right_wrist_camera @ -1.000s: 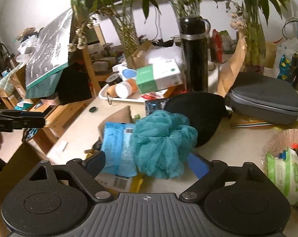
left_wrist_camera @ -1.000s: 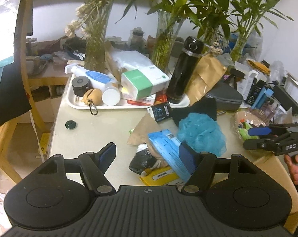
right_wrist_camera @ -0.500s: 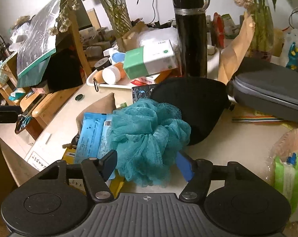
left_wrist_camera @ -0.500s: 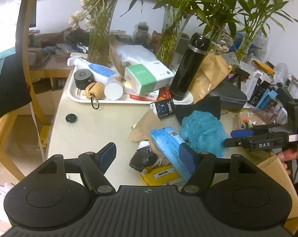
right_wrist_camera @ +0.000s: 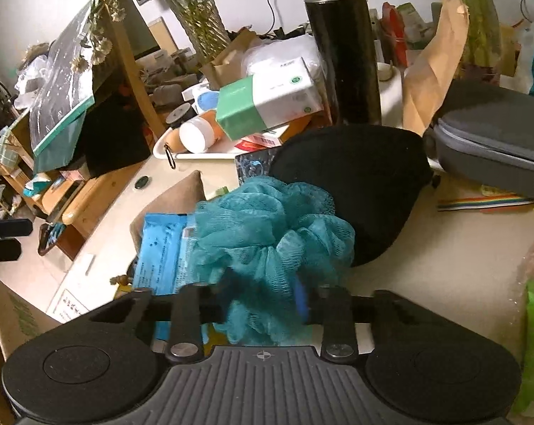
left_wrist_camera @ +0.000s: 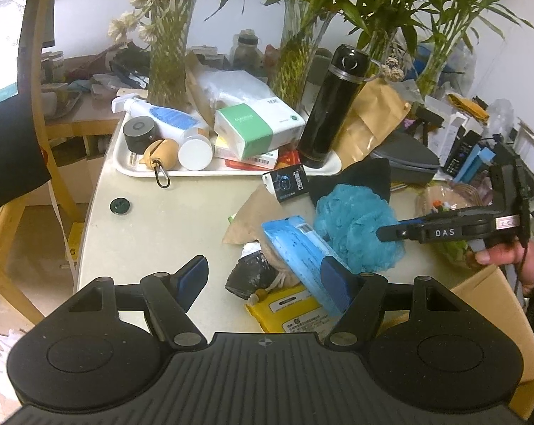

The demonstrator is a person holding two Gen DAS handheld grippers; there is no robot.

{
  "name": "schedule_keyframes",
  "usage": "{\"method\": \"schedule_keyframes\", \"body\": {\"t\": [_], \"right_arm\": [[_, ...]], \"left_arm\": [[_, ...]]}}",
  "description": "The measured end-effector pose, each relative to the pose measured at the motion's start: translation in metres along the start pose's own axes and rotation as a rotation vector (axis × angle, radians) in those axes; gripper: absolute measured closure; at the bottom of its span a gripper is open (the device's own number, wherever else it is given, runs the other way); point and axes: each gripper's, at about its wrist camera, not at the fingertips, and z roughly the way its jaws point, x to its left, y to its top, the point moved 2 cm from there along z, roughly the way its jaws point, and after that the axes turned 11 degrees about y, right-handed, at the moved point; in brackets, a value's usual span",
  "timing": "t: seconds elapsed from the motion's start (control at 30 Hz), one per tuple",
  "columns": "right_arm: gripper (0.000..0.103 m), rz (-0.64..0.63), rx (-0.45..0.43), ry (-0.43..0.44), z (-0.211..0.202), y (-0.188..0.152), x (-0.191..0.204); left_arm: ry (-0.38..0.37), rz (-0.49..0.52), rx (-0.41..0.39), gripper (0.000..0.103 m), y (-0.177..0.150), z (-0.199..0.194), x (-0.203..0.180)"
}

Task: Organize soft objects
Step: 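Close the right gripper on the teal mesh pouf, then lift the pouf with the right gripper while the left grasps the tan cloth pouch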

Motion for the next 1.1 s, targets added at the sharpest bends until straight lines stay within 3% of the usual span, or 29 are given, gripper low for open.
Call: {"method": "schedule_keyframes", "body": {"t": [0.07,0.17,0.27,0.63,0.93,1.1], "right_arm": [[0.092,-0.02,-0.005,-0.004,-0.002,0.001,0.005],[0.095,-0.082,-0.015,-0.008,-0.006,0.002,0.017],[0.096,-0.143,-0.033,-0.033,-0.012,0.004,0.028],[0.097,-0.181,-0.158,-0.094,-0.055,0.016,0.041],[0.097,-0.174,-0.225,-0.148,-0.089,0.007,0.041],[0.097,-0.164,-0.237,-0.172,-0.099,0.0,0.04]], "left_arm": [[0.001,0.001,0.003,0.033,0.0,0.001,0.0],[0.002,0.007,0.001,0.033,0.0,0.001,0.0],[0.011,0.012,-0.002,0.033,-0.001,0.002,0.0],[0.015,0.036,-0.015,0.033,-0.001,0.002,-0.001],[-0.037,0.194,-0.053,0.034,0.001,0.002,-0.024],[-0.046,0.232,-0.039,0.034,0.006,0.013,-0.028]]}}
